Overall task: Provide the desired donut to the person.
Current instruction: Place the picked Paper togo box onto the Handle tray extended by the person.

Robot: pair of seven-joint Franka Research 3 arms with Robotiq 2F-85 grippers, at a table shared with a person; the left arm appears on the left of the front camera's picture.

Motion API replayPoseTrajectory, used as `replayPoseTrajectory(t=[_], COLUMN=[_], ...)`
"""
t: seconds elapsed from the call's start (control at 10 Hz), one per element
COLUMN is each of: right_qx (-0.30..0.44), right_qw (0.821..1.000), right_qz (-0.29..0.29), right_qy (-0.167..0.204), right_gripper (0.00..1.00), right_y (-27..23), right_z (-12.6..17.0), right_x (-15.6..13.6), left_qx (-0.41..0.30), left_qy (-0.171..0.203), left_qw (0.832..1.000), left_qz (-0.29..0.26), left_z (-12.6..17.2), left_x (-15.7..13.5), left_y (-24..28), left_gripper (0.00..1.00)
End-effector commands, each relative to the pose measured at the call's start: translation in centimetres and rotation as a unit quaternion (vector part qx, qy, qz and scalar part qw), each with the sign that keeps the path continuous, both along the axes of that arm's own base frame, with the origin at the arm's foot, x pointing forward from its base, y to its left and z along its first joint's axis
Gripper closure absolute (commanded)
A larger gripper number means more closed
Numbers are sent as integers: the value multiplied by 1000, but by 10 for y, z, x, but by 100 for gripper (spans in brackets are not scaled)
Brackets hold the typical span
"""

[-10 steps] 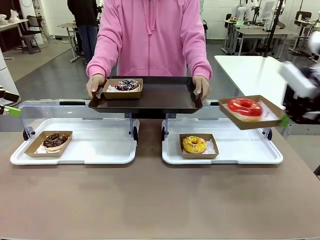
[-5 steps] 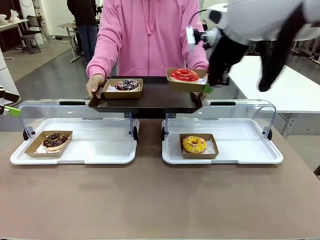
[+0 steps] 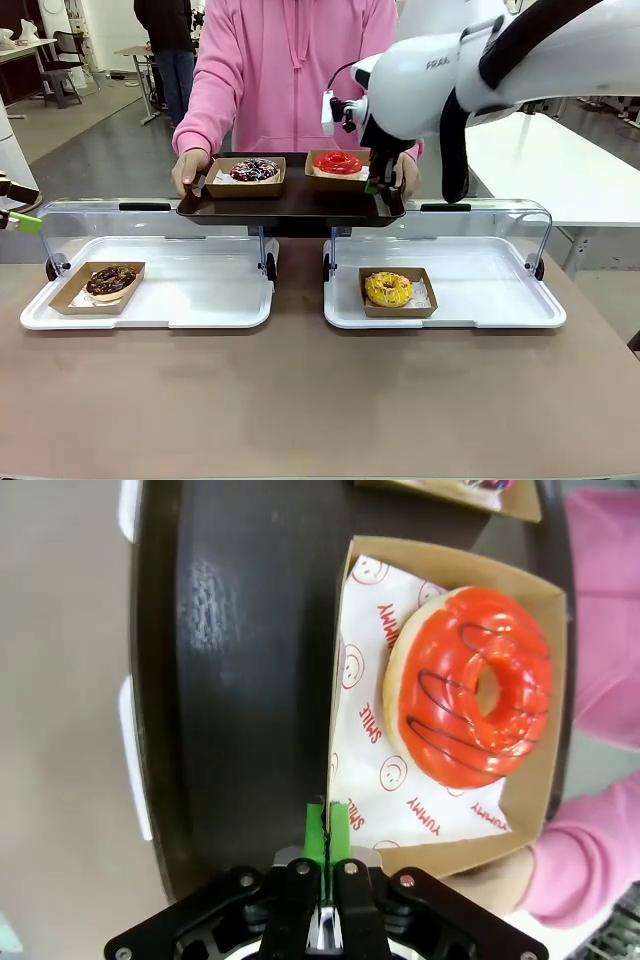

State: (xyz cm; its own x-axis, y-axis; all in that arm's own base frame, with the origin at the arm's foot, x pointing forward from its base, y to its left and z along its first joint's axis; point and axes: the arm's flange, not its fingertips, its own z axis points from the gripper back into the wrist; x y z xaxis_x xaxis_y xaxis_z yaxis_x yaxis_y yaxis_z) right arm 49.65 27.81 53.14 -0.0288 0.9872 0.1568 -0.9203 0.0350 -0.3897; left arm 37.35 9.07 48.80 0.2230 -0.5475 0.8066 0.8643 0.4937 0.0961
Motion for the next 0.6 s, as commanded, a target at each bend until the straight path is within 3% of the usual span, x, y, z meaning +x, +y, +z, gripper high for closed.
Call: replayPoseTrajectory(t=[0.0,0.3,0.4,0.5], right_qx=[-18,-29,-20,-5], right_qw=[1000,1000,1000,1000], right_qz=[-19,-3,3,13], right_qy=[-7,10,17,18], right_gripper=[98,98,38,38], right_y=[9,9,6,4], right_z=[-1,-3,0,0], right_x=[5,3,2,3], left_qx=[-4,-4,-4,-4], left_qy=[0,0,0,0], left_qw=[1000,1000,1000,1000], left_qz=[3,3,3,3], left_z=[0,0,0,0], left_x=[0,0,0,0], left_y=[1,1,1,1], left_gripper=[0,0,0,0])
